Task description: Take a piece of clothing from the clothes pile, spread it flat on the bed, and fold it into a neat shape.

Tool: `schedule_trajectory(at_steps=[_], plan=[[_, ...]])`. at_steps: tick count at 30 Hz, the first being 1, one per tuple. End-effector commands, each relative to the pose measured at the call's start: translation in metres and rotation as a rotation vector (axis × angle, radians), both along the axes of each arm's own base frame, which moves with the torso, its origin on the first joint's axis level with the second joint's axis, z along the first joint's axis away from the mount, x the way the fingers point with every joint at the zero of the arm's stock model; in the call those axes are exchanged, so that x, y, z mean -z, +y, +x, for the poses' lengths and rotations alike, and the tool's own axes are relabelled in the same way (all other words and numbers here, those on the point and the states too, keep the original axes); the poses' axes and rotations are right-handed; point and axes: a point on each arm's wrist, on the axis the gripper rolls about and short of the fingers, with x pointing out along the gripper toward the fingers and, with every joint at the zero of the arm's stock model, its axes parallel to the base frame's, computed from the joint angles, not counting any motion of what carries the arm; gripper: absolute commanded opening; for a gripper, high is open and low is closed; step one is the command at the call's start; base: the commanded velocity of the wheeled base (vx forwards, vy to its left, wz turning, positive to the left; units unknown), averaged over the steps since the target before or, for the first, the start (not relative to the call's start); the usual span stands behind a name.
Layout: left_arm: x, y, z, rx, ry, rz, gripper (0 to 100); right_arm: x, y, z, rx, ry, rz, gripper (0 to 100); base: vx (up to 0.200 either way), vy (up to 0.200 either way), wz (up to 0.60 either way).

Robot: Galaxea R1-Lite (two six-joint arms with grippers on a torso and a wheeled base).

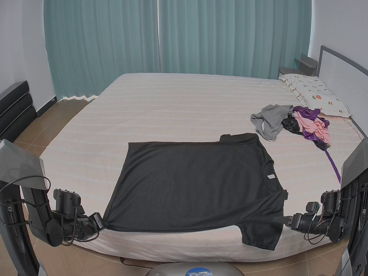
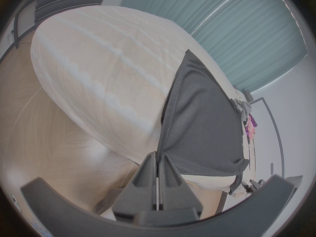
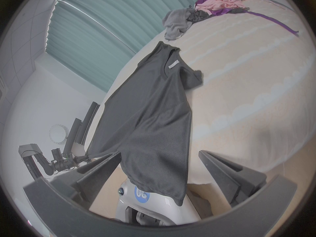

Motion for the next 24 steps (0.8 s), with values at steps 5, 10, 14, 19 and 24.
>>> schedule_trajectory(at_steps=[5,10,14,19,24], plan=[[0.0,0.0,0.0,0.001,0.0,0.0,0,0.009,0.009,0.006,-0.037,0.004,0.002,100,0.0,0.0,0.0],[0.0,0.0,0.0,0.001,0.0,0.0,0,0.009,0.009,0.009,-0.034,-0.008,0.003,100,0.0,0.0,0.0],[0.0,0.0,0.0,0.003,0.0,0.0,0,0.005,0.009,0.011,-0.018,-0.017,0.017,100,0.0,0.0,0.0],[0.0,0.0,0.0,0.0,0.0,0.0,0,-0.002,0.009,0.009,-0.004,-0.02,0.031,100,0.0,0.0,0.0],[0.0,0.0,0.0,0.003,0.0,0.0,0,-0.001,0.009,0.009,-0.002,-0.018,0.033,100,0.0,0.0,0.0]])
